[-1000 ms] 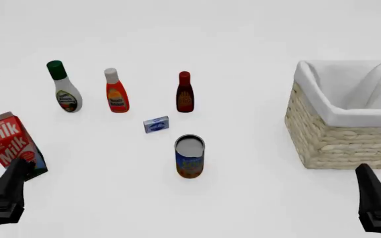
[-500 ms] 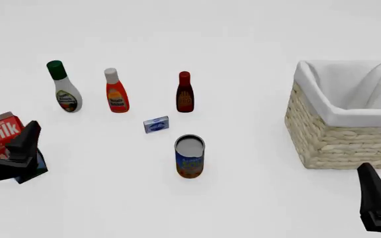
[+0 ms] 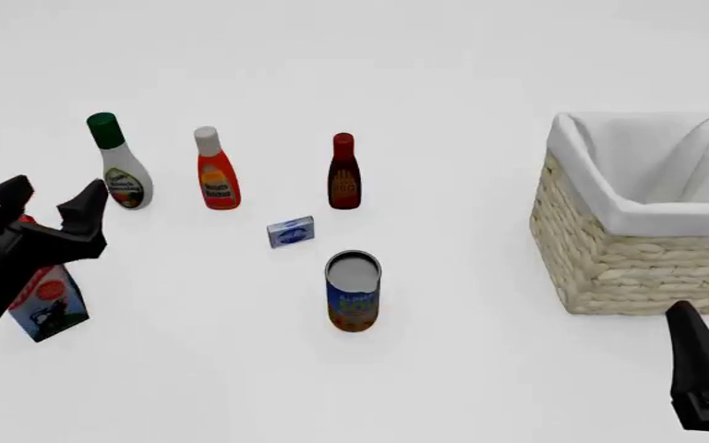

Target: Pick the ketchup and place it in the basket.

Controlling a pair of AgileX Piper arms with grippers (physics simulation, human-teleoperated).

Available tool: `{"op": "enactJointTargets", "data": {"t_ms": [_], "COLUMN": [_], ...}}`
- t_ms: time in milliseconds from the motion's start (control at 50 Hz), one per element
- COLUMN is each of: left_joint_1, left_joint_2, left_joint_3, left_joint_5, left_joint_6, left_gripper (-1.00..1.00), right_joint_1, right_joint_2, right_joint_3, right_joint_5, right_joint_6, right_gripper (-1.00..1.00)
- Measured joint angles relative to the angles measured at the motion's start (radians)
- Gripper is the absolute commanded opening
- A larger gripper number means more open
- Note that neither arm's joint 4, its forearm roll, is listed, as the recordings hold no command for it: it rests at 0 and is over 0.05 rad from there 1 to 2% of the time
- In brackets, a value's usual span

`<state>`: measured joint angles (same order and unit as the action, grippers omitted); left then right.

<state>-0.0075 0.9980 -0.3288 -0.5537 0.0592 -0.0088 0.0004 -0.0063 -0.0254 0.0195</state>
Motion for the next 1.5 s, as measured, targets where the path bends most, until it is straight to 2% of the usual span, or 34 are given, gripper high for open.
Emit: {"op": "enactJointTargets", "data": {"t_ms": [860,1500], "left_joint_1": [-0.037,-0.047], "left_joint_2": [0.409,0.601], "left_joint_3": [-0.221,-0.388], "left_joint_5": [-0.139,-0.139], "left_joint_6": [0.004,-0.001], "left_gripper": [1.0,1.0], "right_joint_1": [-0.009,-0.008], "right_joint_2": [0.0,0.0], "right_joint_3": [0.001,-0.002], "right_joint_5": [-0.022,-0.02], "right_joint_6": [0.015,0.025], "right_gripper": [1.0,1.0]}}
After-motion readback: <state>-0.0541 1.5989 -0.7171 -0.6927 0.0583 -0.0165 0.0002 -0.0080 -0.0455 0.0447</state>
